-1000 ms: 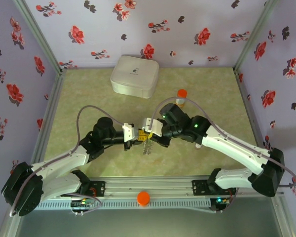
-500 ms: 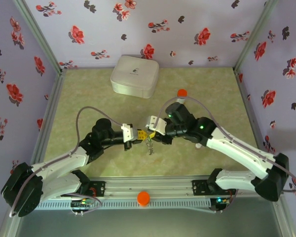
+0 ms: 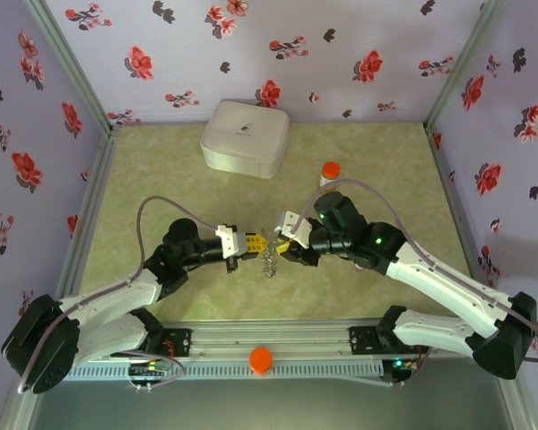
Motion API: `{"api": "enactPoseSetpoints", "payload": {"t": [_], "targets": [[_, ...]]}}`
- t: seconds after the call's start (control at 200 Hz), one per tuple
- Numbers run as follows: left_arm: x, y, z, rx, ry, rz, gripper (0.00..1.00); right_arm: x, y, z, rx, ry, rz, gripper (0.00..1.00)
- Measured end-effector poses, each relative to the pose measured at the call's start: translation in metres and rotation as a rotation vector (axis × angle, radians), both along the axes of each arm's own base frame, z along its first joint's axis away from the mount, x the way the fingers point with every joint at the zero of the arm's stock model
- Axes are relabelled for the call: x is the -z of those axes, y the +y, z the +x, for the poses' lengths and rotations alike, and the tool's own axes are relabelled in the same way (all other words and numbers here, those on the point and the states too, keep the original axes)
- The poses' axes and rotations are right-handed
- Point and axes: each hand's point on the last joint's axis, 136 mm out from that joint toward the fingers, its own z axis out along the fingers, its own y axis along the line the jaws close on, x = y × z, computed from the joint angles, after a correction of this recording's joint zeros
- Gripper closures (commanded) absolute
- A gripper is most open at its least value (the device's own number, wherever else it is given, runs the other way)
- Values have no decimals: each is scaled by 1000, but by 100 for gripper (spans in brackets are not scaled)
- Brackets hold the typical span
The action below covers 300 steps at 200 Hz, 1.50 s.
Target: Put the keys on the keyring
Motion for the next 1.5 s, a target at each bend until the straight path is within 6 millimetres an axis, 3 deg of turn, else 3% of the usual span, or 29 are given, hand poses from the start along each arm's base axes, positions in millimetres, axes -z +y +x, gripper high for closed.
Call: {"api": "enactPoseSetpoints", "payload": {"t": [0.135,0.385,0.7,1.125,1.37,1.5], "targets": [[0,0,0,0,0,0,100,2,1,0,4,18,0,86],[3,0,-1,0,8,4,100,8,3,3,14,32,-15,88],[4,1,-1,0,12,8,100,16,4,7,33,62,-29,100],[7,1,-1,0,23,13,100,29,17,17,31,108,-67,100],[5,1,-2,3,15,6,100,19,9,17,56,86,-42,76],[4,1,-1,3,14,2,100,11,-1,8,52,61,-6,70]]}}
